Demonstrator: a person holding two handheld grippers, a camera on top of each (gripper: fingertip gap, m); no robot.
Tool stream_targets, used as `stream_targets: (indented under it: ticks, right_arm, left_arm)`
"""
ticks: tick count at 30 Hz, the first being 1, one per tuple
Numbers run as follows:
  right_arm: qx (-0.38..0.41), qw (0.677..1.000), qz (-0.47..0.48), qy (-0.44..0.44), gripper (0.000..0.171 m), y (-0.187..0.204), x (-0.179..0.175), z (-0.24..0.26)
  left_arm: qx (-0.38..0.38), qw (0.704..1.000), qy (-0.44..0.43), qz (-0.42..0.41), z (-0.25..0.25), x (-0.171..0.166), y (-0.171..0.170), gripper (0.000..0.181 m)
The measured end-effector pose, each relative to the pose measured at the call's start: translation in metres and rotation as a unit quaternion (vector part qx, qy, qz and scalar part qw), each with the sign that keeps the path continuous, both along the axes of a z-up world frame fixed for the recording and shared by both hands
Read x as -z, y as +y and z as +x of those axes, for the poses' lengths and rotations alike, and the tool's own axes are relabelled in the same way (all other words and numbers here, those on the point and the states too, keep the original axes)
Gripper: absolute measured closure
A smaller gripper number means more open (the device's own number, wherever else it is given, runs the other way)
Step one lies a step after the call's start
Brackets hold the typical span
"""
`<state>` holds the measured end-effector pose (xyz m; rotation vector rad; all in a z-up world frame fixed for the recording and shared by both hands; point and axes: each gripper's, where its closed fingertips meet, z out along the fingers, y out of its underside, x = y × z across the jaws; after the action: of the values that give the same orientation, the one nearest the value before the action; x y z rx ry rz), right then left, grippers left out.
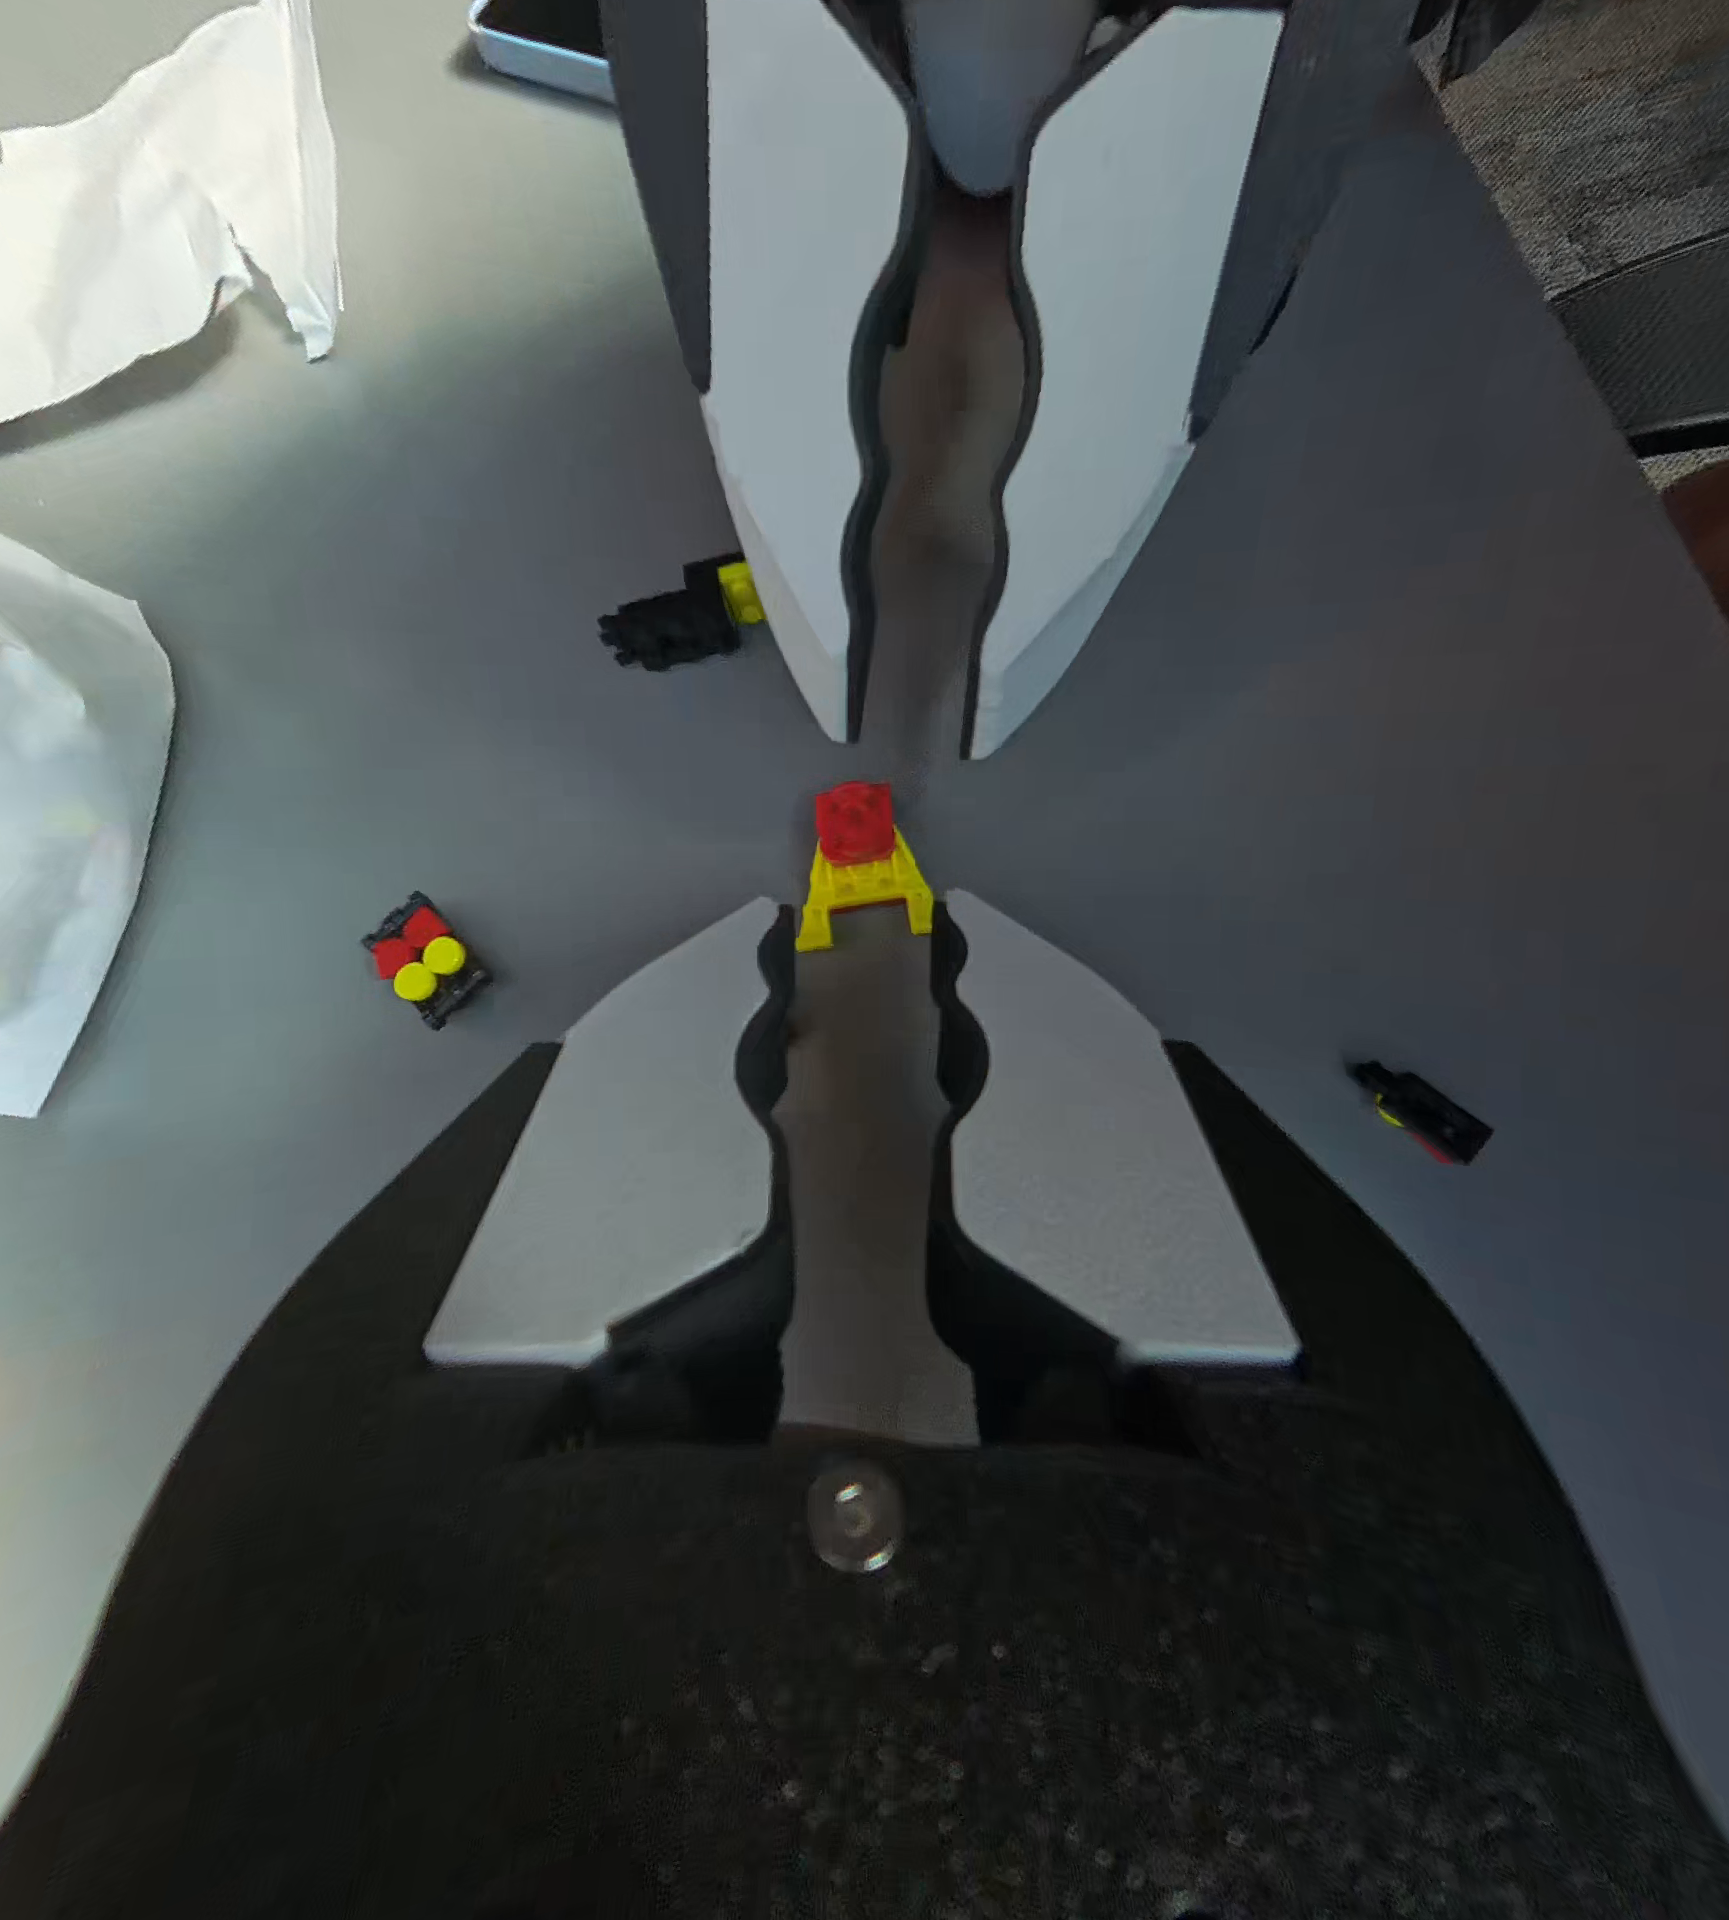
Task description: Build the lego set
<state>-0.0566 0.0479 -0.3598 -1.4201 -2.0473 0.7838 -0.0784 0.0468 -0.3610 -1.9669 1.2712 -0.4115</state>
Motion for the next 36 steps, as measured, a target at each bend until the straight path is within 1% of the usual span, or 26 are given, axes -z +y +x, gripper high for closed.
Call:
stream_targets:
  ticks: [4, 7, 8, 12, 17, 18, 19, 21, 22, 23, 25, 27, 28, 30, 33, 36]
  right_arm:
    - [0.007, 1.0, -0.001, 0.003, 0.151, 0.006, 0.004, -0.01]
    - [0.005, 1.0, 0.009, -0.015, 0.151, 0.009, 0.007, -0.011]
    - [0.004, 1.0, 0.02, -0.024, 0.151, 0.011, 0.01, -0.011]
    - [-0.024, 0.998, 0.011, -0.048, 0.155, 0.002, 0.013, -0.01]
    - [-0.037, 0.997, 0.031, -0.057, 0.157, 0.002, 0.013, -0.011]
    - [-0.044, 0.996, 0.055, -0.055, 0.158, 0.002, 0.013, -0.011]
    - [-0.063, 0.993, 0.093, -0.049, 0.171, -0.001, 0.013, -0.011]
    - [-0.096, 0.98, 0.165, -0.052, 0.171, -0.011, 0.023, -0.008]
    - [-0.094, 0.977, 0.184, -0.049, 0.171, -0.012, 0.024, -0.008]
    - [-0.075, 0.978, 0.184, -0.056, 0.171, -0.007, 0.023, -0.006]
    - [-0.047, 0.99, 0.127, -0.035, 0.171, -0.003, 0.011, -0.005]
    - [-0.017, 0.995, 0.099, -0.03, 0.158, 0.008, 0.005, -0.007]
    - [-0.018, 0.995, 0.09, -0.037, 0.155, 0.01, 0.006, -0.008]
    - [-0.033, 0.996, 0.07, -0.051, 0.153, 0.005, 0.011, -0.01]
    - [-0.049, 0.993, 0.078, -0.07, 0.154, 0.006, 0.019, -0.012]
    - [-0.062, 0.992, 0.08, -0.073, 0.155, 0.005, 0.017, -0.013]
  left_arm:
    - [-0.022, 1.0, -0.012, -0.004, 0.008, 0.008, 0.008, 0.153]
    - [-0.002, 0.999, -0.003, -0.034, 0.01, 0.019, 0.005, 0.155]
    - [0.007, 0.999, -0.01, -0.039, 0.011, 0.019, 0.004, 0.156]
    - [0.03, 0.998, -0.015, -0.061, 0.012, 0.02, 0.003, 0.156]
    - [0.042, 0.997, -0.002, -0.07, 0.012, 0.021, 0.003, 0.156]
    - [0.042, 0.996, -0.002, -0.074, 0.012, 0.021, 0.003, 0.156]
    - [0.039, 0.996, -0.001, -0.077, 0.011, 0.021, 0.003, 0.156]
    - [0.036, 0.996, -0.006, -0.085, 0.01, 0.022, 0.004, 0.156]
    - [0.038, 0.996, -0.005, -0.084, 0.01, 0.022, 0.004, 0.156]
    - [0.039, 0.996, 0.0, -0.077, 0.009, 0.022, 0.004, 0.156]
    - [0.037, 0.997, 0.001, -0.069, 0.009, 0.022, 0.003, 0.156]
    - [0.038, 0.997, -0.004, -0.072, 0.009, 0.022, 0.003, 0.156]
    - [0.041, 0.997, -0.004, -0.072, 0.009, 0.021, 0.003, 0.156]
    - [0.046, 0.996, -0.003, -0.075, 0.009, 0.021, 0.003, 0.156]
    - [0.049, 0.996, -0.002, -0.077, 0.01, 0.021, 0.003, 0.156]
    - [0.051, 0.996, 0.003, -0.078, 0.009, 0.021, 0.002, 0.156]
